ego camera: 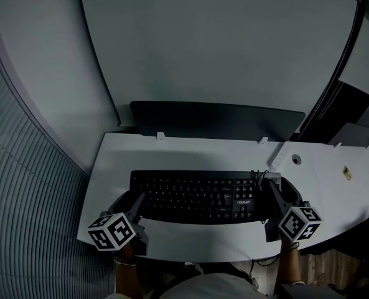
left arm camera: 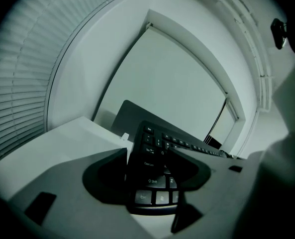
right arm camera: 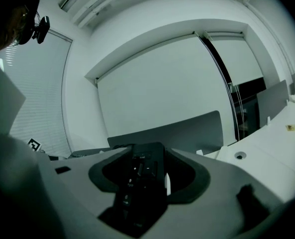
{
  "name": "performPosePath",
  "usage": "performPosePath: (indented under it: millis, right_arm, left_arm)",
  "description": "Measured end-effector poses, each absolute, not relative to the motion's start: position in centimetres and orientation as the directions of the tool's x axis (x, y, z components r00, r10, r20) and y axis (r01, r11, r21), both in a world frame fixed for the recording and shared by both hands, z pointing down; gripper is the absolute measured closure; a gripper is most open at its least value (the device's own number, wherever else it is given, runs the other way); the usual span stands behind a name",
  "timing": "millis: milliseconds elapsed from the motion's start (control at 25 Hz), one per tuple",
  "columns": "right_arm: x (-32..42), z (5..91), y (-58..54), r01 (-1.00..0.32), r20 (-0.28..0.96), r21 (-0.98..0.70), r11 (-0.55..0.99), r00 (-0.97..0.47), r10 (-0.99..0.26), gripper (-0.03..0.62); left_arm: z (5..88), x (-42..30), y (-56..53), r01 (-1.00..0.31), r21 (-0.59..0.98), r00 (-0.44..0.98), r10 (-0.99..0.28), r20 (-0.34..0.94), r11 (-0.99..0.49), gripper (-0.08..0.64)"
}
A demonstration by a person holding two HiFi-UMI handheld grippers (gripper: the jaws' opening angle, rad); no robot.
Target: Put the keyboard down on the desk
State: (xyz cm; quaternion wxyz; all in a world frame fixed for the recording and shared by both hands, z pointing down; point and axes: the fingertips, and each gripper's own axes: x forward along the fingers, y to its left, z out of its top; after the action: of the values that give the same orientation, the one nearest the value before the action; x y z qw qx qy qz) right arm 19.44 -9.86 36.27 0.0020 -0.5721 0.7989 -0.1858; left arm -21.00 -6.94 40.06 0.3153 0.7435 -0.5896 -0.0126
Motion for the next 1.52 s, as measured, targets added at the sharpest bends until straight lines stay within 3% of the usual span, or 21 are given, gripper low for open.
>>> performPosePath:
  millis: [560, 920, 1240, 1520]
  right_arm:
    - [20.4, 42.8, -12.8, -0.911, 0.340, -0.332, 0.246, -0.359, -0.869, 0.365]
    - [21.3, 50.5, -12.3, -0.914, 0.483, -0.364, 0.179, -0.350, -0.803, 0.377]
    - [21.8, 55.9, -13.7, -0.914, 0.513, -0.379, 0.146, -0.339, -0.789, 0.378]
    - [22.9, 55.2, -14.4, -0.918, 0.538, -0.377, 0.124, -0.326, -0.778, 0.379]
  left_arm:
    - [46.6, -19.9, -8.5, -0.874, 0.485, 0.280, -0.830, 0.483, -0.013, 0.296]
    - [55.5, -19.0, -7.6, -0.858, 0.510, 0.307, -0.729, 0.612, 0.067, 0.295]
    - [62.7, -18.3, -9.1, -0.854, 0.509, 0.306, -0.687, 0.659, 0.108, 0.295]
    - [63.6, -17.0, -8.8, -0.850, 0.506, 0.308, -0.641, 0.703, 0.147, 0.295]
